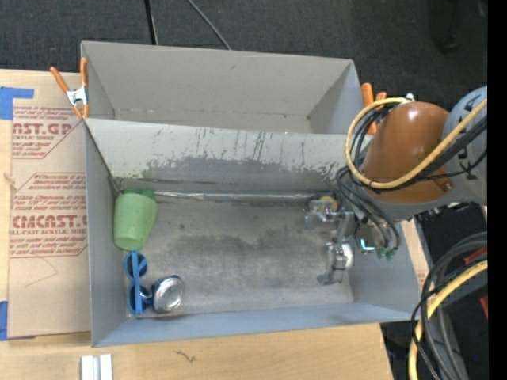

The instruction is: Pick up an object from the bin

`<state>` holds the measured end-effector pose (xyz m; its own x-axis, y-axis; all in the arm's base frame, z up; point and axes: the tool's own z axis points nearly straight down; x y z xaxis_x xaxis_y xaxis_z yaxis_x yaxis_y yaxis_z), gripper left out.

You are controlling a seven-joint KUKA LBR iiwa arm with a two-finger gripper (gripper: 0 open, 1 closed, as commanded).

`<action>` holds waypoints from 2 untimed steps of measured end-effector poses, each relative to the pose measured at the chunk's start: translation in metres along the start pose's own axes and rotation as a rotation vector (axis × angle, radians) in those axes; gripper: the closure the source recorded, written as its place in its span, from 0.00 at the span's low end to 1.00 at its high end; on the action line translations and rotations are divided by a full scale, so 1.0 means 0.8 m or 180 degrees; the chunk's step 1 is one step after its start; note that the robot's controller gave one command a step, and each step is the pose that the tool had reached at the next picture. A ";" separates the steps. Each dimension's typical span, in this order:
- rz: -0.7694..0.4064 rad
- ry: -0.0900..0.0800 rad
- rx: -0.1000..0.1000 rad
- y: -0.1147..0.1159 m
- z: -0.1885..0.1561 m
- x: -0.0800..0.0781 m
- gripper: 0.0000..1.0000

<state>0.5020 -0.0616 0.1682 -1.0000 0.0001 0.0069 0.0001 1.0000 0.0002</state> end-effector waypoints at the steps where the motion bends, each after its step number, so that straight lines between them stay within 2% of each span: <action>1: -0.0003 -0.0025 0.0003 0.000 -0.005 -0.002 1.00; 2: 0.0435 -0.0019 -0.0006 0.020 0.007 0.017 1.00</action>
Offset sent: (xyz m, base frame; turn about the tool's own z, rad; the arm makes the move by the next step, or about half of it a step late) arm 0.0000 0.0000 0.0000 0.0000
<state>0.4885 -0.0454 0.1626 -0.9906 0.1365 0.0012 0.1365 0.9906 0.0015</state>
